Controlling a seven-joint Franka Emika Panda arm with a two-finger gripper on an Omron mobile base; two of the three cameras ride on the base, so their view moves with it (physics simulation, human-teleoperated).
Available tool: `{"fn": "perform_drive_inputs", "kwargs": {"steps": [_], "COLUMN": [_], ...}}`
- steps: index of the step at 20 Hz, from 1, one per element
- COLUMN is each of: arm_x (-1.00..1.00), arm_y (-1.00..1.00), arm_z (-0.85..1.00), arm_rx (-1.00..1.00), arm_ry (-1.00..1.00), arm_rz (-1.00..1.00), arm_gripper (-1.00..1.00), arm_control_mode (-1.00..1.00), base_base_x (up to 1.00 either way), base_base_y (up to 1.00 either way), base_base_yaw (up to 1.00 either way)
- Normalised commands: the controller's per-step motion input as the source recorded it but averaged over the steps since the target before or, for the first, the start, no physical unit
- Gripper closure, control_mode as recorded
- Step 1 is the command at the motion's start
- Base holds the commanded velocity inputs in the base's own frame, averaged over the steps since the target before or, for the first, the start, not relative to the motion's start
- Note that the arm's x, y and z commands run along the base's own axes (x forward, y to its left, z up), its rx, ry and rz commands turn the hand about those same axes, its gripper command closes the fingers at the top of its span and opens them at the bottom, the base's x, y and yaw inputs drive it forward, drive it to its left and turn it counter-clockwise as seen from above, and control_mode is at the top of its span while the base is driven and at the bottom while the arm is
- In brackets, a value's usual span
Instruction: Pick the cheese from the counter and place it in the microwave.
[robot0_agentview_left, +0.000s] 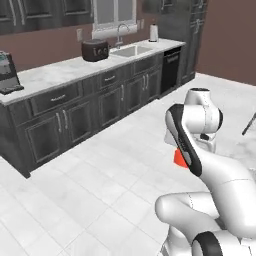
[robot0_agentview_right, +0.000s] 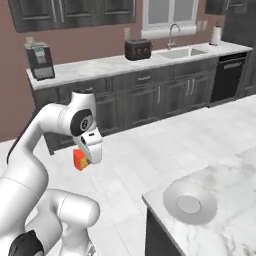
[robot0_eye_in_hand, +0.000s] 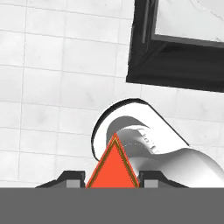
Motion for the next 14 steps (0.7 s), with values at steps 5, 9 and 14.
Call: {"fn": "perform_drive_inputs", "kwargs": {"steps": [5, 9, 14], "arm_x": [0.0, 0.0, 0.0], "arm_y": [0.0, 0.0, 0.0], "arm_z": [0.0, 0.0, 0.0], "arm_rx": [0.0, 0.0, 0.0], "arm_ry": [0.0, 0.0, 0.0], "arm_rz": [0.0, 0.0, 0.0], "arm_gripper": [1.0, 1.0, 1.0], "arm_control_mode": [1.0, 1.0, 1.0], "base_base_x": [-0.05, -0.03, -0.01], "base_base_y": [-0.08, -0.06, 0.0], "base_base_yaw": [0.98, 1.0, 0.99]}}
